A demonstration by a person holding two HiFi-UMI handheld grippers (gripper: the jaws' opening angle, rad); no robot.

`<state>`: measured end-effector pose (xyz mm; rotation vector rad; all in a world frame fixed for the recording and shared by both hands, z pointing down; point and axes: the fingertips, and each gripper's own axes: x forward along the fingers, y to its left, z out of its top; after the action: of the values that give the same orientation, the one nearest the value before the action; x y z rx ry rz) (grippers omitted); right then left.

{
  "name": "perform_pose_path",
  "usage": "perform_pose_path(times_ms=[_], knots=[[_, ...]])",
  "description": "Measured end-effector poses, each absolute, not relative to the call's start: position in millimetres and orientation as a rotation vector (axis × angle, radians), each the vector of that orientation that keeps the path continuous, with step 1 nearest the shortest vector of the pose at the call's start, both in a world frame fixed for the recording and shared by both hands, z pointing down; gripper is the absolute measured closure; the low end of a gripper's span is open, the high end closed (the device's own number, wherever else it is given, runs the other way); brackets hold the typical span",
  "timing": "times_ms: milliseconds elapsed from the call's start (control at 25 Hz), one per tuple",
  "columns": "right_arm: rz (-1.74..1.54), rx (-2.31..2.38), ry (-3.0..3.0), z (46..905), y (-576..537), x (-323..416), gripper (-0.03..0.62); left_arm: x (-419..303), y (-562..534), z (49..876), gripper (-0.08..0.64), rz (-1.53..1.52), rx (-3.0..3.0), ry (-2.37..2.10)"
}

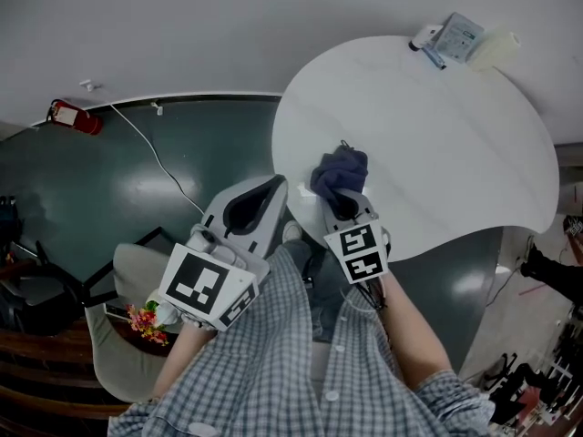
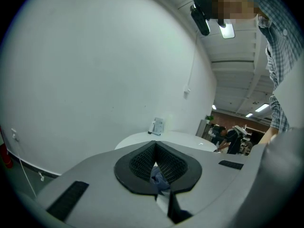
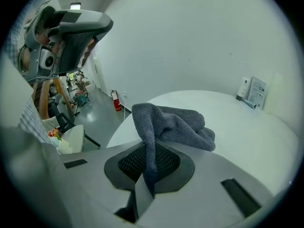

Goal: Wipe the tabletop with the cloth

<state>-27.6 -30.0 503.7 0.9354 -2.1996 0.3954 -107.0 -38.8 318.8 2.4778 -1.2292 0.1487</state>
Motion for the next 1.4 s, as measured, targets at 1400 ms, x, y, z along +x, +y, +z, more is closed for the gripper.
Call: perform_pose_path(times_ms=[1400], knots=[[0.631,1.504,-1.950,502.0,-137.9,241.0,0.569,-22.0,-81.4,318.2,0.555,0.172,2.429,-1.283]])
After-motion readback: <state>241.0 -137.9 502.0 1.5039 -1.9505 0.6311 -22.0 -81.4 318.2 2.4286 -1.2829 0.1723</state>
